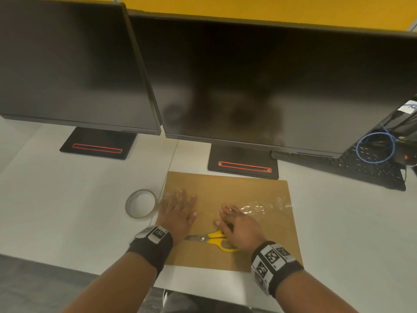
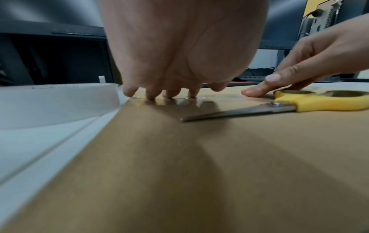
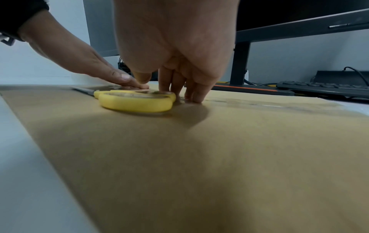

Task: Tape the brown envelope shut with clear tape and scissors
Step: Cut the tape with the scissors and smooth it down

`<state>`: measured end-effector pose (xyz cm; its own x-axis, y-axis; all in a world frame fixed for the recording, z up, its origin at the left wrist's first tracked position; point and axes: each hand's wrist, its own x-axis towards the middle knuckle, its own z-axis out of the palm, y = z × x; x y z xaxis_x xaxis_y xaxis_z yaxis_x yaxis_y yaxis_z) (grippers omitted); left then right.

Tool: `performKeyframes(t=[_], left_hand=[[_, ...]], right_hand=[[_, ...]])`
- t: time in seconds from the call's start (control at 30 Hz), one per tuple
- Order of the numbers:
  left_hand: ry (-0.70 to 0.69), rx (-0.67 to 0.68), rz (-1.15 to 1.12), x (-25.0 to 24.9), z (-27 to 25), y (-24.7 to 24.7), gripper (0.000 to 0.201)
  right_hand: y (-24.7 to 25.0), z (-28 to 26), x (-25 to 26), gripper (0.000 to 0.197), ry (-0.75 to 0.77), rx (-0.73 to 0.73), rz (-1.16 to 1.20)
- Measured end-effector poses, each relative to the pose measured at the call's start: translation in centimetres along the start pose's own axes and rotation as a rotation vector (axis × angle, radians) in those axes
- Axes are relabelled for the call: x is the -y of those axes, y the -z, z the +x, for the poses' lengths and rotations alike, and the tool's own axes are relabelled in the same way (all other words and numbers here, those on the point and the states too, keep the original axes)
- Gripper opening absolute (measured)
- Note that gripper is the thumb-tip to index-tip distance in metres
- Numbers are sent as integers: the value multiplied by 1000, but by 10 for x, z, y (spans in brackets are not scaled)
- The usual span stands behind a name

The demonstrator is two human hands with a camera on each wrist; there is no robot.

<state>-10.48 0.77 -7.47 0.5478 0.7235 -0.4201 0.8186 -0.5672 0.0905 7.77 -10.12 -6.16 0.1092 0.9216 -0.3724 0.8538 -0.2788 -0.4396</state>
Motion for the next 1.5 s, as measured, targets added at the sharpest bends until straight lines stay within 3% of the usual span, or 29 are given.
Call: performKeyframes(t=[0.2, 0.4, 0.57, 0.7, 0.77, 0.87, 0.93, 1.07, 1.13, 1.23, 1.37, 1.5], left_hand=[[56, -52, -107, -4, 5, 4, 86], [110, -120, -184, -12, 13, 11, 90], [162, -86, -179, -17, 13, 15, 88], [165, -90, -196, -13, 20, 21, 45], [111, -105, -172, -7, 24, 29, 39], [40, -91, -97, 1, 23, 38, 45], [65, -102, -18, 5, 17, 41, 52], [290, -273, 22, 15, 1, 43, 48], [407, -246, -33, 19, -9, 42, 46], [503, -213, -143, 28, -18, 35, 57], [463, -158, -164, 45, -29, 27, 54], [415, -105, -123, 58, -43, 23, 44]], right_hand=[[0, -1, 1, 52, 3, 0, -17], [-1, -2, 1, 52, 6, -17, -8], [2, -3, 1, 52, 10, -7, -10], [0, -4, 1, 60, 18, 10, 16], [-2, -6, 0, 72, 23, 27, 58], [-3, -8, 3, 84, 17, 45, 82], [-4, -9, 8, 83, 41, 33, 19], [-10, -12, 17, 60, 164, -86, -114], [-11, -13, 21, 50, 214, -95, -165], [-10, -12, 22, 51, 238, -66, -217], [-10, -8, 21, 57, 239, -65, -195], [-8, -6, 20, 48, 170, -97, -125]])
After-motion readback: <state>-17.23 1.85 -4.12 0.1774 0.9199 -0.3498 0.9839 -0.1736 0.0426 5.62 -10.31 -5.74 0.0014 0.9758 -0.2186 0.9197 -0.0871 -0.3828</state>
